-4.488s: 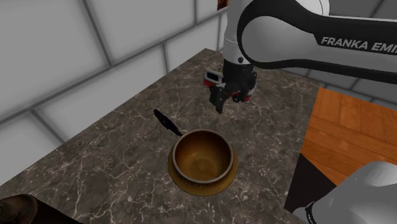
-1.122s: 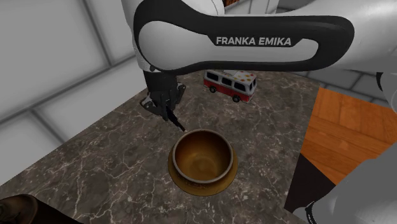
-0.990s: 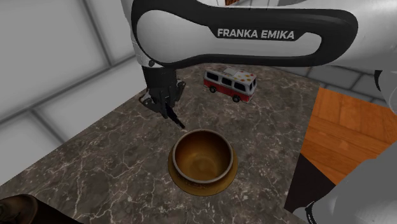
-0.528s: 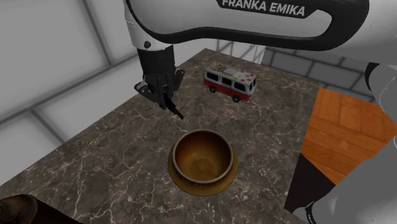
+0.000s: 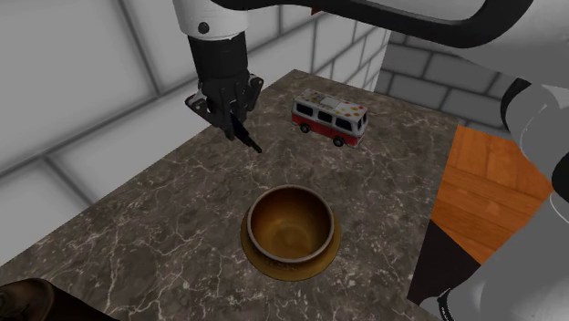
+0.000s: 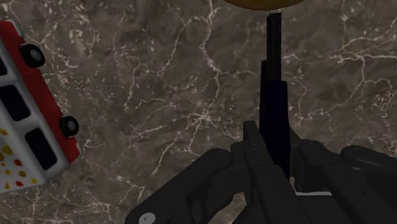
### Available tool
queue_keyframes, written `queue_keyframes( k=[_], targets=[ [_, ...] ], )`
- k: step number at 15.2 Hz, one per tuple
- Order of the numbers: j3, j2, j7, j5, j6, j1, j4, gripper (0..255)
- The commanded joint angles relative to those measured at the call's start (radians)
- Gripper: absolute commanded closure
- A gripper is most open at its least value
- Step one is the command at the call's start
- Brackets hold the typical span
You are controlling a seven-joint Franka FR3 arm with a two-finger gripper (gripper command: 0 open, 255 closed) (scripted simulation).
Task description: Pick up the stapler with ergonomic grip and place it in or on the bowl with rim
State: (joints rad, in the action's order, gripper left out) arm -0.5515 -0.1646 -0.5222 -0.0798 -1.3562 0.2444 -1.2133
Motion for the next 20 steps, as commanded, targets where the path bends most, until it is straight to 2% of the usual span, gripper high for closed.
queue_keyframes(
  k=[1,4,7,10,17,20],
  targets=[
    [-0.004,-0.026,-0.007,-0.015,0.042,0.013,0.064,255],
    [-0.007,-0.056,-0.016,-0.034,0.087,0.030,0.136,255],
    [-0.008,0.099,-0.011,0.053,0.032,-0.013,-0.054,255],
    [0.001,0.235,-0.004,0.126,0.003,-0.028,-0.199,255],
    [0.032,0.518,-0.008,0.265,-0.002,0.004,-0.451,255],
    [0.036,0.540,0.001,0.272,-0.043,0.009,-0.512,255]
  ],
)
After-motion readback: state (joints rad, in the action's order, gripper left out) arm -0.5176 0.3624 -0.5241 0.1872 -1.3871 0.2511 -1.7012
